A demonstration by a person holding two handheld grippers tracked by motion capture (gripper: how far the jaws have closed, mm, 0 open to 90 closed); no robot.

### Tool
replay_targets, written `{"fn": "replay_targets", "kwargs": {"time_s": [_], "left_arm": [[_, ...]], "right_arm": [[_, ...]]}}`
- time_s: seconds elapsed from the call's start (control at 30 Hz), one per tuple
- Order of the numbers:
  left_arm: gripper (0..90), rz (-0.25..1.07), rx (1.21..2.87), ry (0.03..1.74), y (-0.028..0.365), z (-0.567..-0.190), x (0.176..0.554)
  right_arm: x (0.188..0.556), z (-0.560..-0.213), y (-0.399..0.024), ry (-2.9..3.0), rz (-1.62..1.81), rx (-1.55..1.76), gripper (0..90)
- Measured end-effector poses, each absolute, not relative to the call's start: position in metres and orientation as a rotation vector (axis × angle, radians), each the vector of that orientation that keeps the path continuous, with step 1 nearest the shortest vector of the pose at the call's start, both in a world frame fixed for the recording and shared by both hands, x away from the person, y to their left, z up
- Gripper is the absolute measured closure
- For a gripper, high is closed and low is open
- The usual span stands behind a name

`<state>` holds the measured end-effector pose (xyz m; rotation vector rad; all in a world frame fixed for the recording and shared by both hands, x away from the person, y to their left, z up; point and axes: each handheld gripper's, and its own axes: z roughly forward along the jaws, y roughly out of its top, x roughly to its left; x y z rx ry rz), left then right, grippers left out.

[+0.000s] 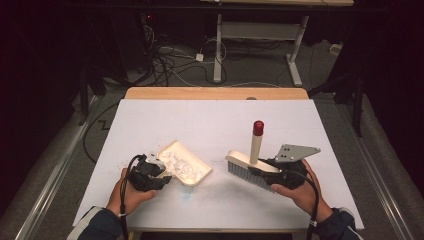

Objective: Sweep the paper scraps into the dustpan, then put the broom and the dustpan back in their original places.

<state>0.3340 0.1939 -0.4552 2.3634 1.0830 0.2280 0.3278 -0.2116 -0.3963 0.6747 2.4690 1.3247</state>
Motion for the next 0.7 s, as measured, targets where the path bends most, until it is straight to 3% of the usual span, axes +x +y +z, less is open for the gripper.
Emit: {"fn": "replay_targets", "kwargs": {"time_s": [0.7], "left_arm": [[63.4, 0.300, 2.295, 1.210, 0.216, -0.455, 0.344]], "right_arm": [[0.321, -0.400, -0.272, 2.577, 1.279, 0.895, 67.5]]}}
